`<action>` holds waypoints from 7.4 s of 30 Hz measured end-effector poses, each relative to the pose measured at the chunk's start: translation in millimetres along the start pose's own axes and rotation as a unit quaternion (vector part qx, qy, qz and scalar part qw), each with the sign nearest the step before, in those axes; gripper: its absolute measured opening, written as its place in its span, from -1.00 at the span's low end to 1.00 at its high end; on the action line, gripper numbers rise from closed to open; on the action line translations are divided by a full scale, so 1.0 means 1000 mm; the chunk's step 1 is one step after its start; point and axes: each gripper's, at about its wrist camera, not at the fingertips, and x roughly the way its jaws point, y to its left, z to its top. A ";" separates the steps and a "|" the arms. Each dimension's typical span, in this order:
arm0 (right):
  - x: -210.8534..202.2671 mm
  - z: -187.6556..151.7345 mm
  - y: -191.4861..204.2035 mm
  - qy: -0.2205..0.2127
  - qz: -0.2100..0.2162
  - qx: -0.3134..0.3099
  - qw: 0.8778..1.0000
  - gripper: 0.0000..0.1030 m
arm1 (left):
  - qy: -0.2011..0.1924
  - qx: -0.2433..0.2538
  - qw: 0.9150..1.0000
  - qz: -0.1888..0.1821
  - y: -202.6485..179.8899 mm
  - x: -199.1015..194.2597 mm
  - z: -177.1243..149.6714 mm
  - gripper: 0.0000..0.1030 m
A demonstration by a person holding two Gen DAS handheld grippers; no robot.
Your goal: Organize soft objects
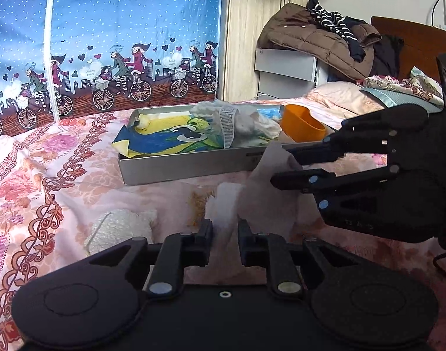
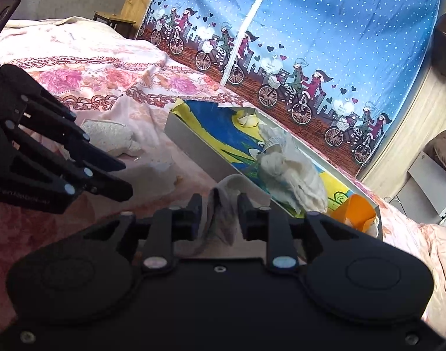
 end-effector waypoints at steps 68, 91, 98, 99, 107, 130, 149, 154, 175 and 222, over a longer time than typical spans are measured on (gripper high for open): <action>-0.027 0.011 -0.082 -0.150 -0.191 -0.016 0.970 -1.00 | -0.165 -0.019 0.982 0.090 -0.045 0.047 0.140 -0.97; 0.049 -0.031 -0.112 -0.042 -0.162 0.097 0.981 -0.58 | -0.003 -0.113 0.989 0.100 0.003 0.116 0.117 -0.70; 0.012 -0.018 -0.111 -0.054 -0.166 0.116 0.978 0.11 | -0.009 -0.131 0.988 0.087 0.003 0.086 0.126 -0.24; 0.005 -0.017 -0.113 -0.057 -0.167 0.124 0.976 0.23 | -0.013 -0.132 0.987 0.089 0.001 0.079 0.127 -0.21; -0.049 -0.008 -0.114 -0.097 -0.172 0.160 0.967 0.92 | -0.081 -0.079 0.986 0.125 -0.026 -0.006 0.118 0.44; -0.199 -0.069 -0.055 -0.179 -0.138 0.333 0.915 0.99 | -0.187 -0.075 0.968 0.151 -0.085 -0.197 0.058 0.98; -0.188 -0.075 -0.024 -0.078 -0.138 0.336 0.928 0.99 | -0.134 -0.126 0.973 0.138 -0.080 -0.236 -0.011 0.99; -0.164 -0.068 -0.020 -0.046 -0.132 0.308 0.941 0.99 | -0.088 -0.154 0.969 0.171 -0.066 -0.220 -0.008 0.99; -0.165 -0.074 -0.007 -0.016 -0.118 0.302 0.946 0.99 | -0.053 -0.141 0.970 0.192 -0.067 -0.207 -0.009 0.99; -0.162 -0.076 -0.009 0.009 -0.112 0.313 0.943 0.99 | -0.025 -0.130 0.972 0.192 -0.066 -0.198 -0.011 0.99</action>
